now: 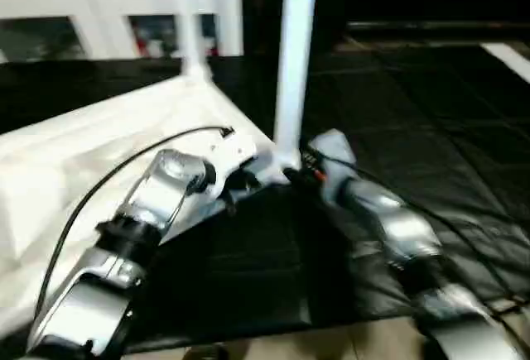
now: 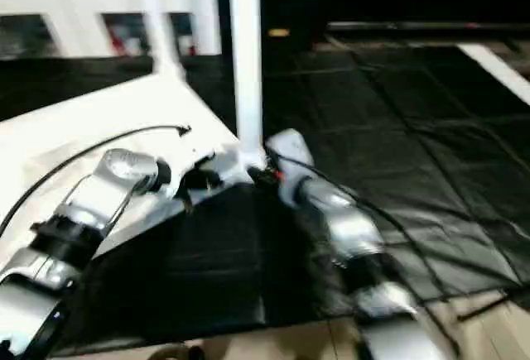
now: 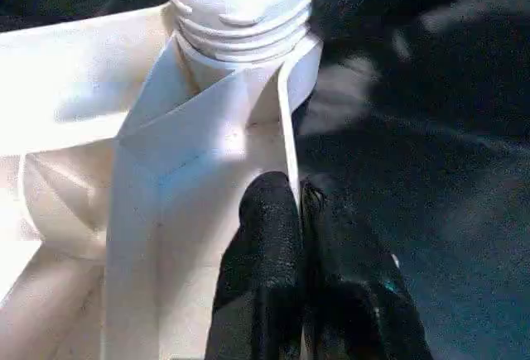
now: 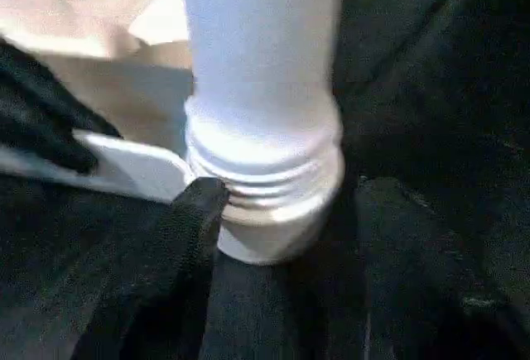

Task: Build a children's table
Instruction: Rotate leg to tighten

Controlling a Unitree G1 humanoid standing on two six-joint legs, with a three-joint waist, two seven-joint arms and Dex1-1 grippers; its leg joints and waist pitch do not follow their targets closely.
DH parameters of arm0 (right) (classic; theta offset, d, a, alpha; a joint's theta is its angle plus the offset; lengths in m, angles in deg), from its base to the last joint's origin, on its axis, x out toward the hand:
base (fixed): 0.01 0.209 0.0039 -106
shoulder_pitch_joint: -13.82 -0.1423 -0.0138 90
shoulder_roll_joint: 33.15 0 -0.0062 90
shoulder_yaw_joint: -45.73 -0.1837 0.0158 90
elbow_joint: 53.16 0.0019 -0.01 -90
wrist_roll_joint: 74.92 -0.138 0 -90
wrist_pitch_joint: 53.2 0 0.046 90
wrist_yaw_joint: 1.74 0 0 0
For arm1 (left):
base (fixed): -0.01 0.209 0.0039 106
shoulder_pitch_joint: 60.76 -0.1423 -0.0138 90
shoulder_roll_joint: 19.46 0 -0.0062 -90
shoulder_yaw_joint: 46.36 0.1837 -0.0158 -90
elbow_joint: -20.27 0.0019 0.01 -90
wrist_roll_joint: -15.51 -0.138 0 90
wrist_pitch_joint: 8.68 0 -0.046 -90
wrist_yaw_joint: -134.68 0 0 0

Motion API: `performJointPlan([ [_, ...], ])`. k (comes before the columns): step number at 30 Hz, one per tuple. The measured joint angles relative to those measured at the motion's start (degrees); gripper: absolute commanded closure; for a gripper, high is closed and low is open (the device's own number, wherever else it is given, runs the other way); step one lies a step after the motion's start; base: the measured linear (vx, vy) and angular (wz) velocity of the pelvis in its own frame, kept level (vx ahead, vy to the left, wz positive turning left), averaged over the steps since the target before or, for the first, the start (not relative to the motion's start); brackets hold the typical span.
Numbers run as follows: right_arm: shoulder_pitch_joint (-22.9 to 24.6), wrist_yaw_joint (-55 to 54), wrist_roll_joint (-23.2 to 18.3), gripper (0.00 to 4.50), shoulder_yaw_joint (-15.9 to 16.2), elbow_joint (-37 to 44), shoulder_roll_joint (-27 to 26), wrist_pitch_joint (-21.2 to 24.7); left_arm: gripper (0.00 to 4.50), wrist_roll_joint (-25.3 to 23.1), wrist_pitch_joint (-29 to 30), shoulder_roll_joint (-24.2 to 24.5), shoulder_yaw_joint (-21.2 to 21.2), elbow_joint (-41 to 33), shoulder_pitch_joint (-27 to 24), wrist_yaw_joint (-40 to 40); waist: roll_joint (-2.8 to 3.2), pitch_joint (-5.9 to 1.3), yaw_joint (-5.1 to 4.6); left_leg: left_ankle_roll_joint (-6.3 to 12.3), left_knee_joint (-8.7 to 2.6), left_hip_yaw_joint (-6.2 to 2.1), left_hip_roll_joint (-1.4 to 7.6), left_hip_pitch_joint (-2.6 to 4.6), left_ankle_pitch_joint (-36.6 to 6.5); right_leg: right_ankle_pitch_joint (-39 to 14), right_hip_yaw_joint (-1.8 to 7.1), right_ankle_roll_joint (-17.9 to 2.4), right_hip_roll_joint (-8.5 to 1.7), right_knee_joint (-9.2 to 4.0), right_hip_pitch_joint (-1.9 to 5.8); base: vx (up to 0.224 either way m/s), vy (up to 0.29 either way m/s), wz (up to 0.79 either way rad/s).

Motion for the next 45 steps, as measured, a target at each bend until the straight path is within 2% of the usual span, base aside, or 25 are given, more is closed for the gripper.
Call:
performJointPlan([
  [4,2.9,8.7,-1.4,1.34,-0.2,7.1,8.6,-0.5,4.5,0.1,-5.7,3.4,0.8,1.2,-0.7,-3.9,0.02,0.01,0.27,-0.01,0.02,0.05,0.01,0.06,0.0,0.1,-0.05,0.1,-0.08,0.0,0.13,0.0,0.0,0.0],
  [9,7.0,20.1,-3.5,1.02,1.5,13.4,15.1,-0.6,4.5,0.2,-12.2,6.0,1.9,2.3,-1.0,-9.8,0.02,0.01,0.24,-0.01,0.02,0.06,0.02,0.08,0.0,0.2,-0.05,0.2,-0.1,0.01,0.16,0.0,0.0,0.0],
  [12,7.1,23.4,-4.5,0.66,2.2,15.8,15.8,-0.5,4.5,0.4,-14.2,6.8,2.5,2.2,-1.2,-12.3,0.02,0.01,0.28,0.0,0.02,0.06,0.04,0.08,0.0,0.2,-0.09,0.3,-0.11,0.04,0.15,0.0,0.0,0.0],
  [18,7.0,26.7,-4.5,0.66,5.0,17.4,16.3,-1.5,4.5,1.1,-18.8,7.6,5.0,0.3,-2.0,-17.9,0.02,0.0,1.56,0.08,0.06,0.3,0.05,0.06,0.1,0.2,-0.14,0.3,-0.28,0.05,0.17,0.0,0.0,0.0],
  [21,6.1,27.1,-2.5,0.66,6.5,16.7,16.4,-3.3,4.5,1.1,-20.2,7.7,5.8,-0.1,-2.0,-19.7,0.02,0.0,1.49,0.3,0.05,0.66,0.05,0.07,0.2,0.3,-0.12,0.3,-0.48,0.06,0.17,0.0,0.0,0.0],
  [25,5.6,27.8,-2.0,0.66,6.9,16.3,16.4,-3.8,4.5,1.1,-20.9,7.7,6.9,-1.2,-2.0,-20.8,0.02,0.0,1.44,0.62,0.04,1.3,0.04,0.06,0.4,0.3,-0.12,0.3,-0.83,0.09,0.14,0.0,0.0,0.0],
  [32,5.5,30.1,-2.7,0.66,8.3,16.3,15.8,-3.8,4.5,1.1,-21.2,7.7,7.2,-1.7,-2.2,-21.8,0.0,0.0,1.42,0.72,0.04,1.5,-0.02,0.05,0.5,0.3,-0.1,0.2,-0.97,0.08,0.15,0.0,0.0,0.0],
  [34,5.5,30.6,-2.9,1.02,8.4,16.1,15.5,-3.8,4.5,1.1,-21.3,7.8,7.2,-1.7,-2.2,-21.8,0.0,0.0,1.44,0.72,0.03,1.5,0.0,0.05,0.5,0.3,-0.12,0.2,-0.97,0.1,0.14,0.0,0.0,0.0],
  [36,5.5,31.3,-3.4,1.02,8.4,15.7,15.0,-3.8,4.5,1.1,-21.3,7.8,7.3,-1.8,-2.2,-21.8,0.0,0.0,1.41,0.72,0.04,1.5,0.0,0.05,0.5,0.3,-0.11,0.2,-0.97,0.1,0.14,0.0,0.0,0.0],
  [38,5.4,31.6,-3.6,1.37,8.4,15.0,14.9,-3.6,4.5,1.1,-21.3,7.9,7.4,-1.8,-2.2,-22.0,0.0,0.0,1.45,0.73,0.04,1.5,-0.01,0.05,0.5,0.3,-0.11,0.2,-0.97,0.09,0.15,0.0,0.0,0.0],
  [41,5.2,31.6,-4.1,1.47,8.4,14.8,14.8,-2.9,4.5,1.1,-21.3,8.0,7.5,-2.1,-2.2,-22.4,0.0,0.0,1.45,0.73,0.04,1.5,-0.01,0.04,0.5,0.3,-0.12,0.2,-0.97,0.1,0.15,0.0,0.0,0.0],
  [45,4.9,31.8,-4.7,1.86,8.3,13.8,14.6,-2.8,4.5,1.1,-21.3,8.1,7.5,-2.2,-2.3,-22.6,0.0,0.0,1.46,0.73,0.04,1.5,-0.01,0.04,0.5,0.3,-0.12,0.2,-0.97,0.1,0.15,0.0,0.0,0.0],
])
